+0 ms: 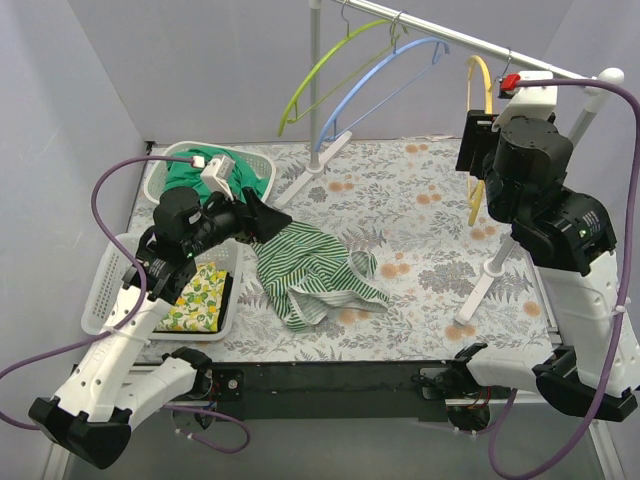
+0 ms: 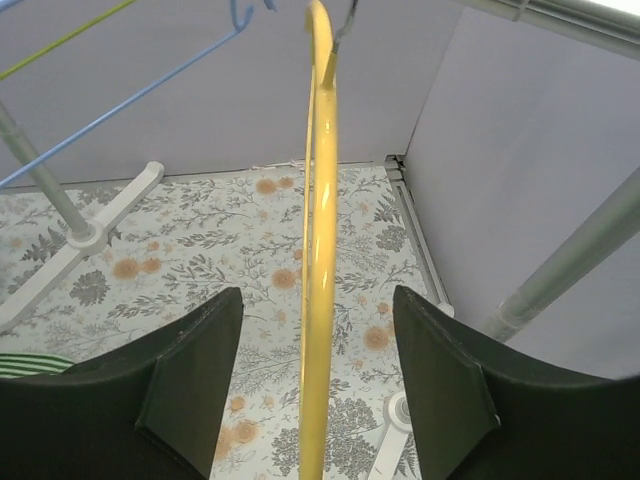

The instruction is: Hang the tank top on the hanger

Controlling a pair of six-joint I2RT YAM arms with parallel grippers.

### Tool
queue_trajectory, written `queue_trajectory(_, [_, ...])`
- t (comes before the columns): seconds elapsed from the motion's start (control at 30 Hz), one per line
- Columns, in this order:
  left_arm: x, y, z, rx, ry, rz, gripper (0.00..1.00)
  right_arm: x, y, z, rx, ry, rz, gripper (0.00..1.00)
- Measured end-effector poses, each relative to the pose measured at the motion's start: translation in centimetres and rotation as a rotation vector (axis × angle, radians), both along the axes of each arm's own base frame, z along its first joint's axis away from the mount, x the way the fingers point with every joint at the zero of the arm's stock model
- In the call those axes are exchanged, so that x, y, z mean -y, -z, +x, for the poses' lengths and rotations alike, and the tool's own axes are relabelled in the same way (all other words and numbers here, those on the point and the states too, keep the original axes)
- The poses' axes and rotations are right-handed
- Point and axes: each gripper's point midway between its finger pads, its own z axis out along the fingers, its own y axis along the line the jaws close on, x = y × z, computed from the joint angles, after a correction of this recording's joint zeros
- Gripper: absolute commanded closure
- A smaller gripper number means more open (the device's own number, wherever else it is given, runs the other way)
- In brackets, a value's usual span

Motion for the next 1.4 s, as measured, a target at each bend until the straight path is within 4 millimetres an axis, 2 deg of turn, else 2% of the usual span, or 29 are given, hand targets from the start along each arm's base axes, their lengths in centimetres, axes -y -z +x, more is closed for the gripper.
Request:
queue_trajectory(0.13, [0.0,0.0,-0.1,0.001,0.003,-0.001,0.37,1.6,1.0,1.0,-0.031,0.04,0.007,0.31])
queue_trajectory(0.23, [0.0,0.0,-0.1,0.0,0.003,-0.001,0.37,2.5,2.4,2.5,-0.073,0.062,0.013,0.38])
queue_trajectory(0.27, [0.0,0.0,-0.1,0.001,0.003,-0.001,0.37,2.7,3.1,3.0,-0.091,0.063,0.015,0.44])
queue_trajectory(0.33, [0.0,0.0,-0.1,0.001,0.003,-0.001,0.38,3.0,4.3,4.0,-0.128,0.064,0.016,0.49])
queue_trajectory(0.43, [0.0,-0.1,-0.1,0.005,0.003,0.0,0.38,2.5,5.4,5.2,-0.165,0.044,0.027,0.62])
queue_trajectory(0.47, [0.0,-0.1,-0.1,0.007,0.003,0.0,0.38,2.2,5.6,5.3,-0.172,0.033,0.03,0.69])
queue_trajectory(0.53, [-0.1,-0.2,-0.2,0.012,0.0,0.0,0.38,1.9,5.8,5.4,-0.176,0.019,0.036,0.77])
queue_trajectory(0.57, [-0.2,-0.2,-0.3,0.014,-0.001,0.0,0.38,1.8,5.8,5.3,-0.174,0.016,0.041,0.86])
queue_trajectory(0.67, [-0.3,-0.3,-0.3,0.021,-0.005,0.0,0.38,2.1,5.5,4.7,-0.163,0.019,0.05,0.99])
queue_trajectory(0.9, [-0.3,-0.3,-0.3,0.023,-0.007,0.002,0.38,2.5,4.4,3.8,-0.14,0.015,0.049,0.99])
queue_trajectory(1.13, [-0.3,0.0,-0.2,0.014,-0.007,0.006,0.38,2.2,1.8,3.4,-0.082,-0.029,0.056,0.99])
queue_trajectory(1.4, [-0.2,0.2,0.0,0.01,-0.008,0.009,0.38,0.6,1.7,2.5,-0.08,-0.138,0.079,0.99])
